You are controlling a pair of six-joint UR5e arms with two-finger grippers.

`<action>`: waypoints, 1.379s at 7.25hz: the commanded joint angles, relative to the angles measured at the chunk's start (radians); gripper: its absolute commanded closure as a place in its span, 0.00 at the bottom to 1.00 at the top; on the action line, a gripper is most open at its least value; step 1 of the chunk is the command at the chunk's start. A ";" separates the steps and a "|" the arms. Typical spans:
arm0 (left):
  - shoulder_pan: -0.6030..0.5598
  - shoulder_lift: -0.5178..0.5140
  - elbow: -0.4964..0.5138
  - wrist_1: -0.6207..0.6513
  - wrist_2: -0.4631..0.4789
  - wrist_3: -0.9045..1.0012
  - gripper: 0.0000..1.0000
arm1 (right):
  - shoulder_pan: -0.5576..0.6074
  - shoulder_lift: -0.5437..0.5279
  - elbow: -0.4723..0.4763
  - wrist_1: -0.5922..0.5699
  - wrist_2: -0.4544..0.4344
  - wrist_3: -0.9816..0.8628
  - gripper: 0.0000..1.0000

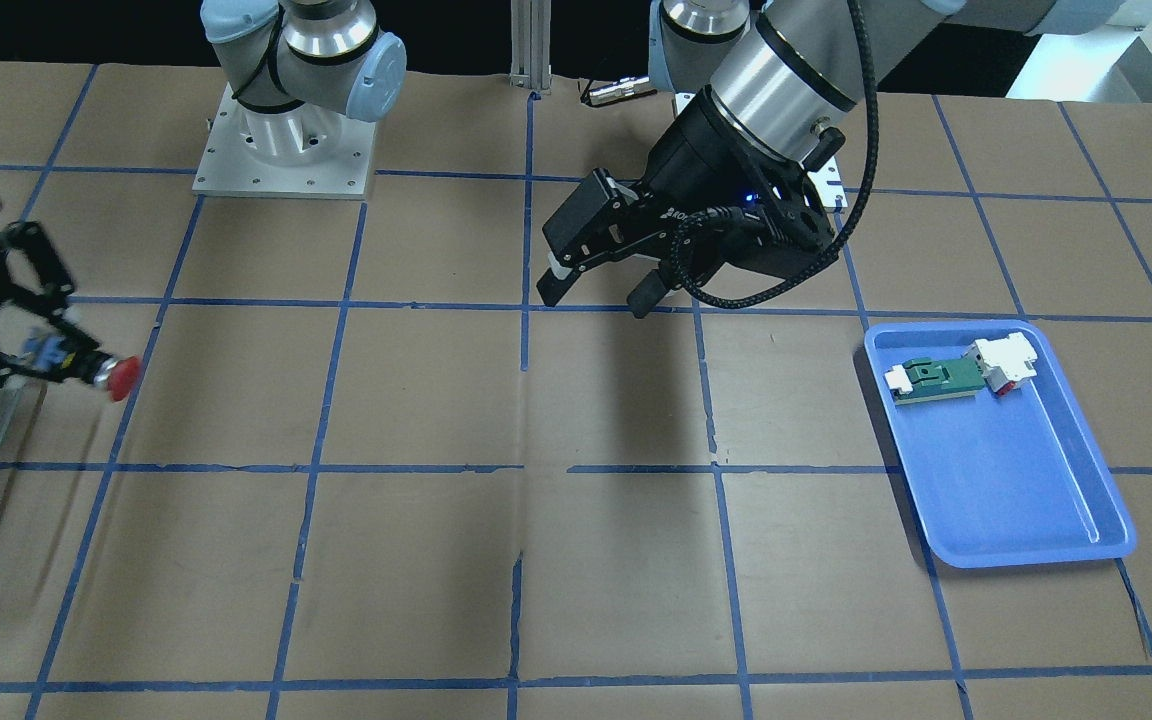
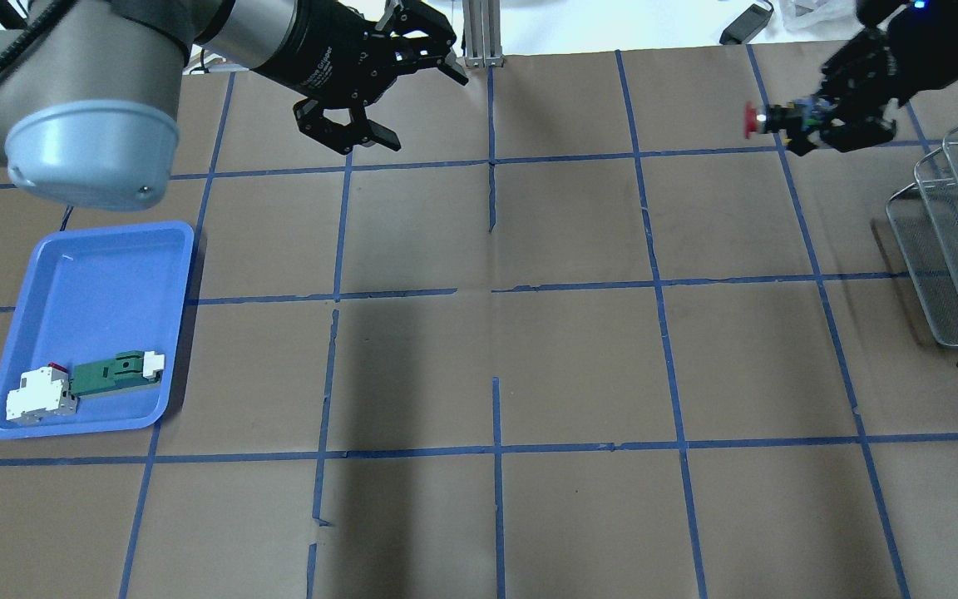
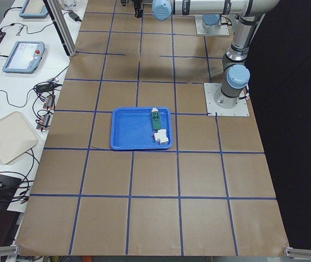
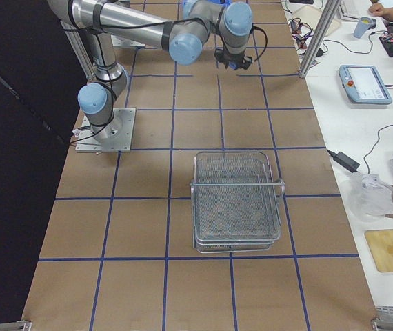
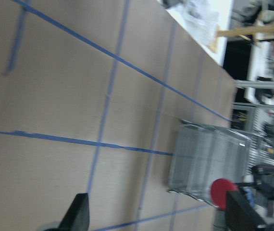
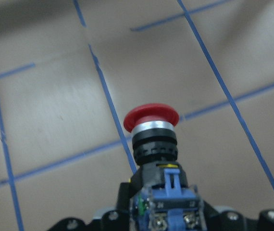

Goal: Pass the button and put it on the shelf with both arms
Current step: 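Open the left gripper and pull back while the right arm carries the button away, then lower the button into the wire mesh basket with the right gripper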

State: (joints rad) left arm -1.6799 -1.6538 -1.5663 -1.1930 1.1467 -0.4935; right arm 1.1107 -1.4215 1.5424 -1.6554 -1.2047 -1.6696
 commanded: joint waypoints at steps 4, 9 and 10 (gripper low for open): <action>0.043 0.034 -0.049 -0.279 0.364 0.346 0.00 | -0.254 0.164 -0.011 -0.288 -0.208 -0.191 1.00; 0.137 0.068 -0.057 -0.278 0.363 0.559 0.00 | -0.304 0.161 -0.002 -0.247 -0.254 -0.180 0.01; 0.137 0.068 -0.057 -0.272 0.361 0.569 0.00 | -0.305 0.156 -0.004 -0.236 -0.259 -0.176 0.00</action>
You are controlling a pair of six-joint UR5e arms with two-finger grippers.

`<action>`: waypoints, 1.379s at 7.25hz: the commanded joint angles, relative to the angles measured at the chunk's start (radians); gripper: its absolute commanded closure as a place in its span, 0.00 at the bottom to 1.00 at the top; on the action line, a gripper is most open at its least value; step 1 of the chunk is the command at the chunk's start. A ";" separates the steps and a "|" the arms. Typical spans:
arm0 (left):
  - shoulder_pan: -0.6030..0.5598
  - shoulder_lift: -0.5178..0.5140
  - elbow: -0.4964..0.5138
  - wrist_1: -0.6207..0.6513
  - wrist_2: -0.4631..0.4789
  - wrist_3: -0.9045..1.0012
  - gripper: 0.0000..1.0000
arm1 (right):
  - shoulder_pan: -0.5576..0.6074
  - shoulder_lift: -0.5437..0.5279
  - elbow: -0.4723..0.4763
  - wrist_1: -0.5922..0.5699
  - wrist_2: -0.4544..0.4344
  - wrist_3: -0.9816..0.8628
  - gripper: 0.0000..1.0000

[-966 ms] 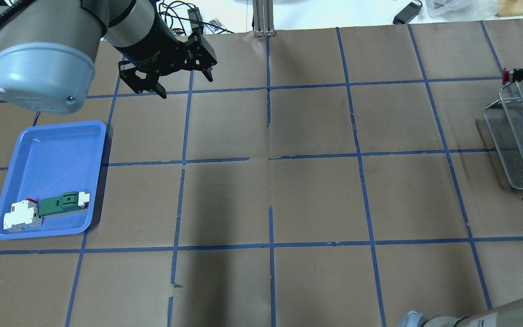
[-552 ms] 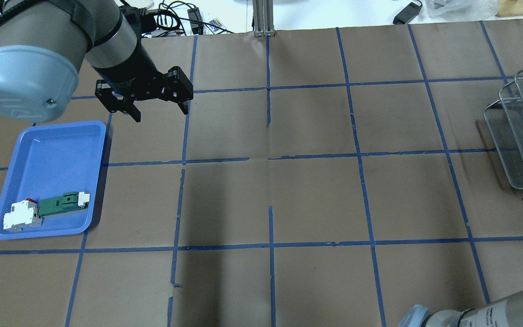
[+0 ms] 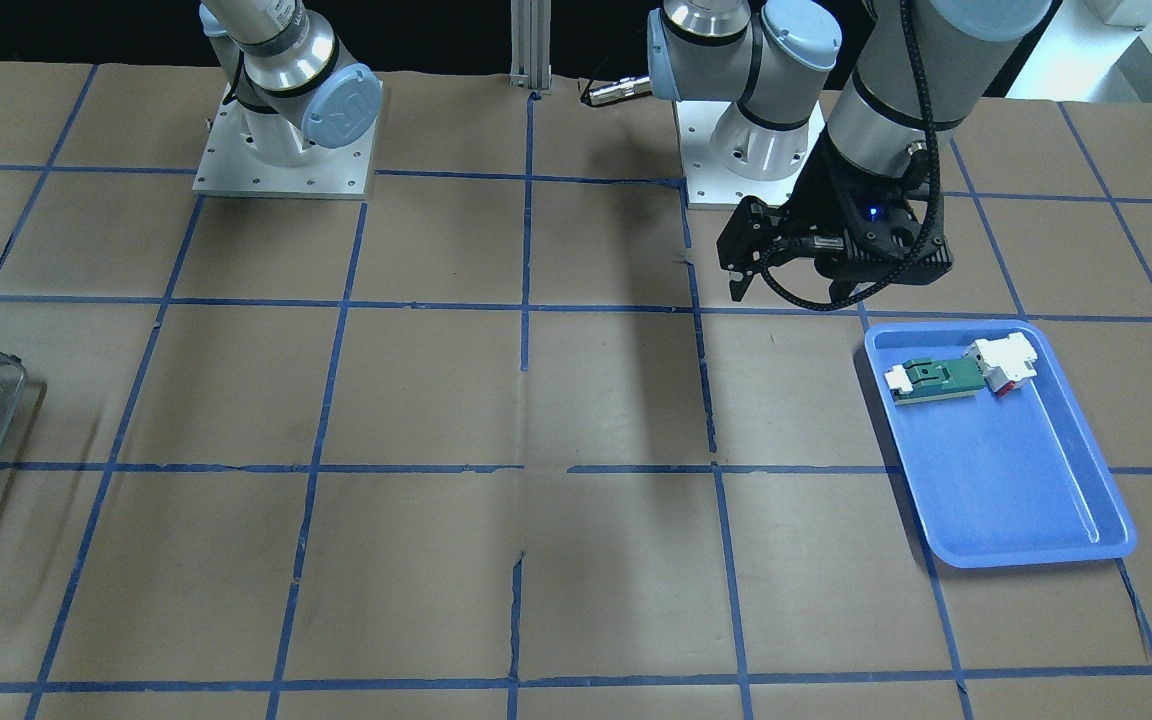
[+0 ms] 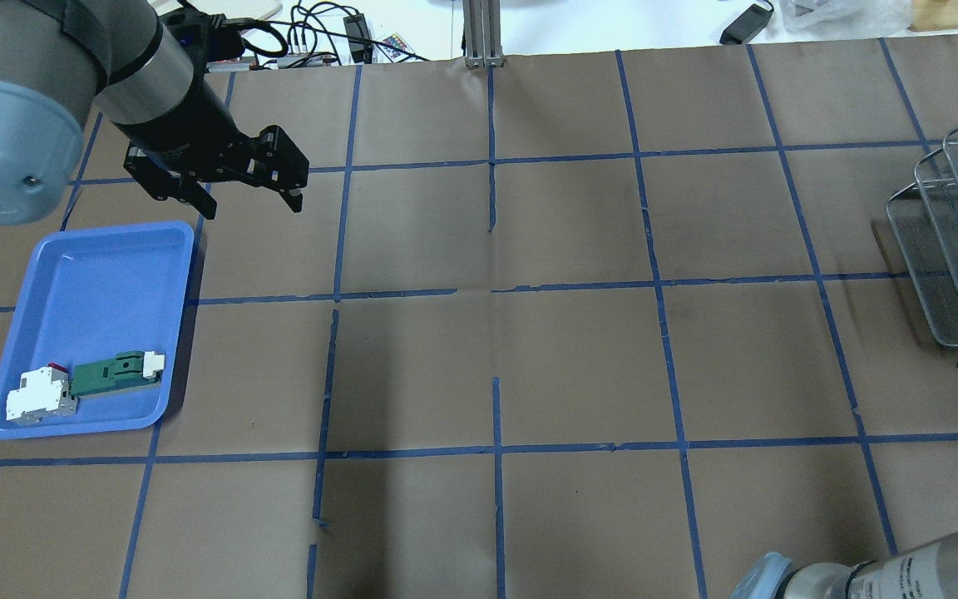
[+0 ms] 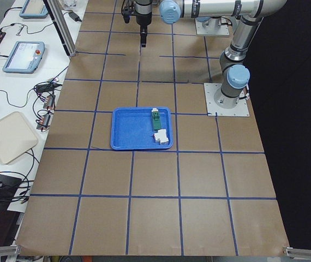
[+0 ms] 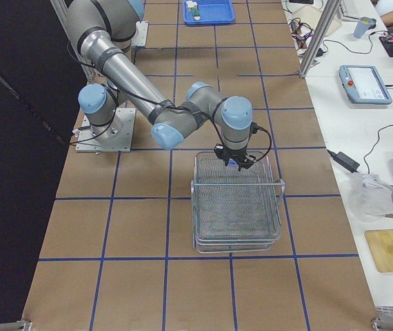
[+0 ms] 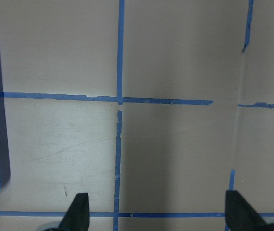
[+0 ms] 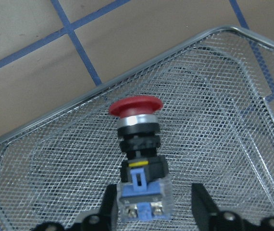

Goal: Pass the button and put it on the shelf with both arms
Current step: 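Lower the button into the wire mesh basket with the right gripper, then open the right gripper and raise it away from the basket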

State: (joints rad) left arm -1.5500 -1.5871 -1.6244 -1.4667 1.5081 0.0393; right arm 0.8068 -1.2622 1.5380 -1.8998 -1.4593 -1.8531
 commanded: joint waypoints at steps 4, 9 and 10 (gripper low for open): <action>0.027 0.007 -0.002 0.006 0.001 0.082 0.00 | 0.127 -0.173 0.019 0.189 -0.002 0.364 0.00; 0.036 0.006 0.009 0.008 0.001 0.082 0.00 | 0.736 -0.356 0.022 0.323 -0.087 1.441 0.00; 0.042 0.006 0.015 0.009 -0.005 0.082 0.00 | 0.811 -0.350 0.019 0.312 -0.084 1.667 0.00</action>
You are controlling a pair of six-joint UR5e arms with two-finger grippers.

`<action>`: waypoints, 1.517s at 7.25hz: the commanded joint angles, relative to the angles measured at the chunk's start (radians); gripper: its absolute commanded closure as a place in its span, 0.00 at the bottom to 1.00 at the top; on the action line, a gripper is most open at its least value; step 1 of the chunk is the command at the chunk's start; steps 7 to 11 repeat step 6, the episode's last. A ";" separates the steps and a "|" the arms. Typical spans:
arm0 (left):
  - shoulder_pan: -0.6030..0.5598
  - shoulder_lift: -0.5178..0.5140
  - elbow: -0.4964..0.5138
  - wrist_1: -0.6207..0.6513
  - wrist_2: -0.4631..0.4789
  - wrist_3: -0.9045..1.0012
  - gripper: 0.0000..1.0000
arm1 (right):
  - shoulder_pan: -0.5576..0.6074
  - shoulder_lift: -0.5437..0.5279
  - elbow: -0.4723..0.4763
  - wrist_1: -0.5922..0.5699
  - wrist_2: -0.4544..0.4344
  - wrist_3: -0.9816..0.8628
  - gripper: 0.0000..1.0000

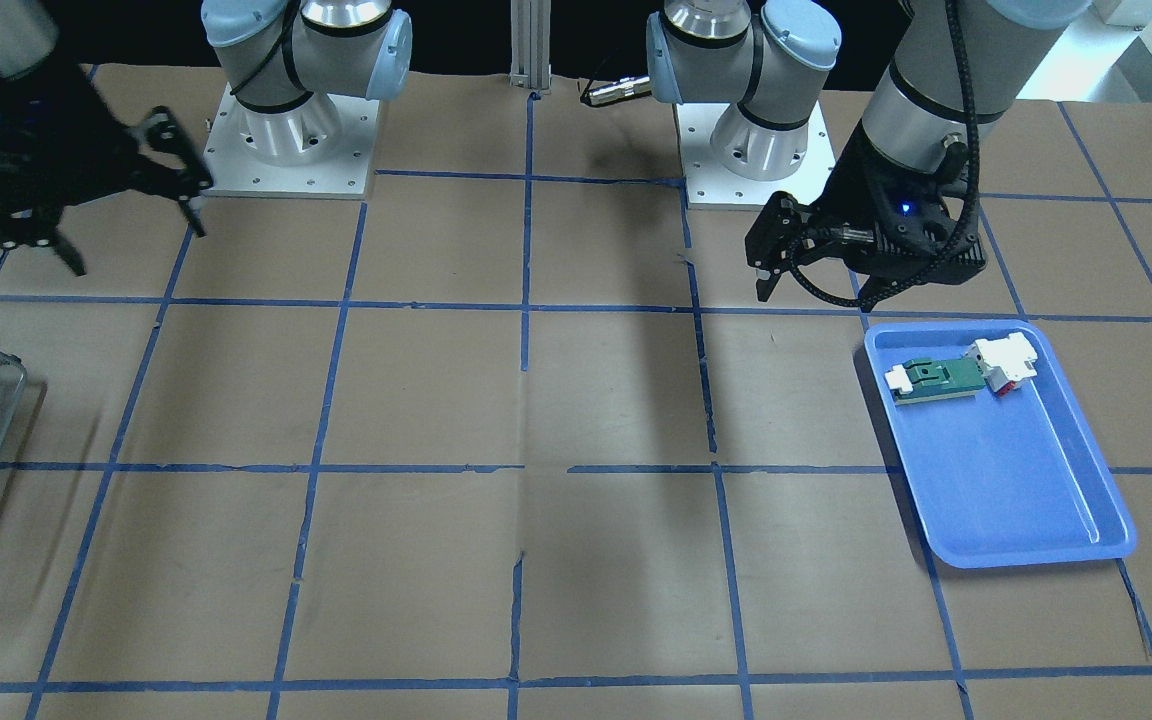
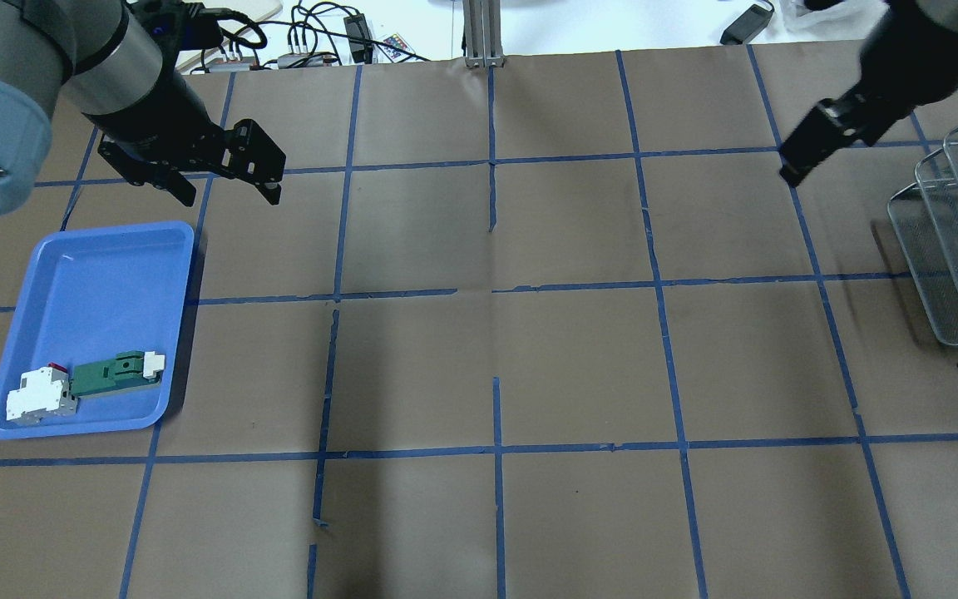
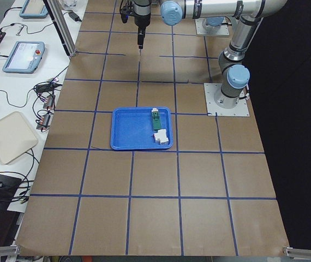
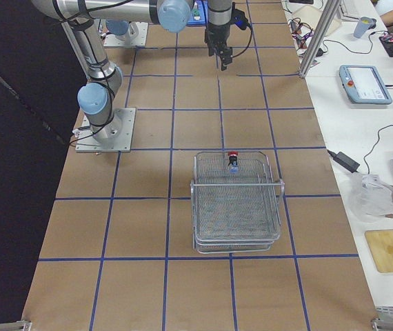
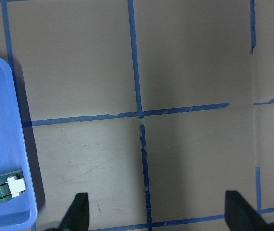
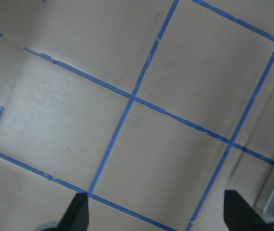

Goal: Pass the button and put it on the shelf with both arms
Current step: 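Open the right gripper and raise it away from the basket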

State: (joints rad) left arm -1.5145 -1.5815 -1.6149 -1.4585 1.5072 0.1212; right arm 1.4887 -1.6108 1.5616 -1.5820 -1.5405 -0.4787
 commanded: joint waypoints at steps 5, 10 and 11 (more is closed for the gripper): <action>0.019 0.006 -0.002 0.000 -0.005 0.000 0.00 | 0.073 0.069 0.011 -0.007 -0.046 0.427 0.00; 0.019 0.009 -0.006 0.000 -0.004 0.000 0.00 | 0.073 0.072 0.009 -0.006 -0.046 0.427 0.00; 0.019 0.009 -0.006 0.000 -0.004 0.000 0.00 | 0.073 0.072 0.009 -0.006 -0.046 0.427 0.00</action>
